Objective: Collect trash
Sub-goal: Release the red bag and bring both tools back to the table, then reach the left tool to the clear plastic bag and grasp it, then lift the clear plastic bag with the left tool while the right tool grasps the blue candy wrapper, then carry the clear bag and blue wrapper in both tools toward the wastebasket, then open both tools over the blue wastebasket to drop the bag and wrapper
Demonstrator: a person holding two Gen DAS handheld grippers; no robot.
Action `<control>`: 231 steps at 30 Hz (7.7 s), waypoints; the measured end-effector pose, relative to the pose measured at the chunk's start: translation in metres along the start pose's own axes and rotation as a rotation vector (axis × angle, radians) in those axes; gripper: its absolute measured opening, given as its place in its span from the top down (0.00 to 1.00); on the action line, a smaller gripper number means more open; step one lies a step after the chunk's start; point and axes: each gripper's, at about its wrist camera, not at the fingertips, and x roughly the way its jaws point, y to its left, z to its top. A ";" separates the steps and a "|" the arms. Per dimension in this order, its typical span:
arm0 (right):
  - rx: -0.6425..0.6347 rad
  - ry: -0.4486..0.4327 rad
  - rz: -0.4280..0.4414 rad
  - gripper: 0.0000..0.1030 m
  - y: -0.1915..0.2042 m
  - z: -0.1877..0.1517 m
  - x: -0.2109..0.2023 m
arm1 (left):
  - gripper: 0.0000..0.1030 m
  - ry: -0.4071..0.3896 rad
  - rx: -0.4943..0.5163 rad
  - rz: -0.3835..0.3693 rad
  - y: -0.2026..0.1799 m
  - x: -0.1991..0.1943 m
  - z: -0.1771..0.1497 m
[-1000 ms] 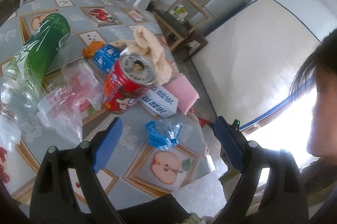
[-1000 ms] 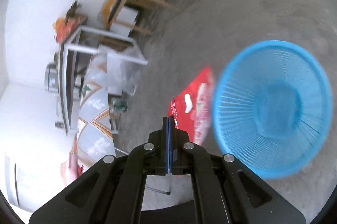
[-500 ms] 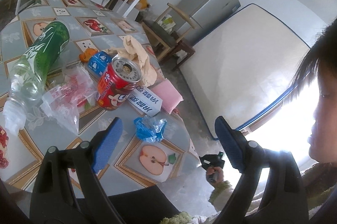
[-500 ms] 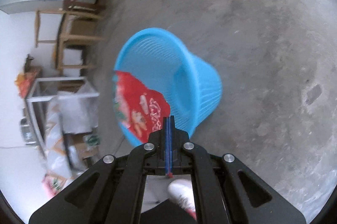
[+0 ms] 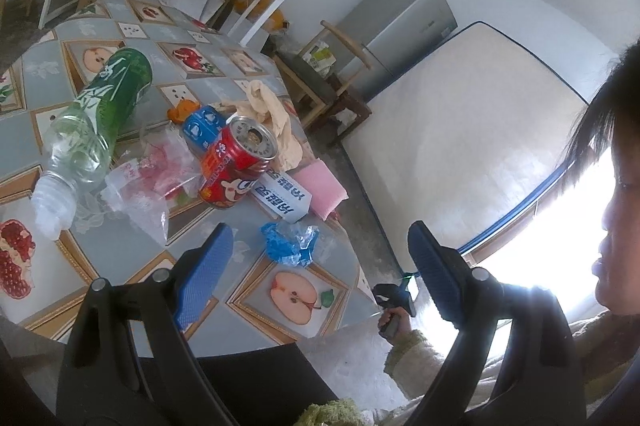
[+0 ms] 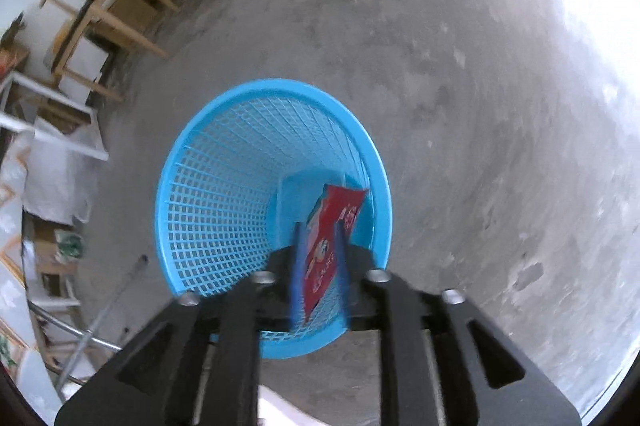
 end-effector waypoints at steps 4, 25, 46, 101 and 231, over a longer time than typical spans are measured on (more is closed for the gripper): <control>-0.086 -0.060 -0.029 0.62 0.008 -0.009 -0.038 | 0.18 -0.002 0.020 0.015 0.000 -0.005 -0.004; -0.870 -0.344 0.234 0.06 0.220 -0.168 -0.316 | 0.18 0.028 0.148 0.258 0.010 -0.014 -0.054; -1.175 -0.055 0.315 0.06 0.373 -0.301 -0.240 | 0.18 -0.017 0.509 0.657 0.017 0.031 -0.041; -1.112 0.019 0.471 0.11 0.351 -0.274 -0.239 | 0.27 0.202 0.571 0.532 0.000 0.057 -0.072; -0.128 0.065 0.169 0.77 0.022 0.016 -0.032 | 0.47 0.758 0.414 0.106 -0.252 0.515 -0.100</control>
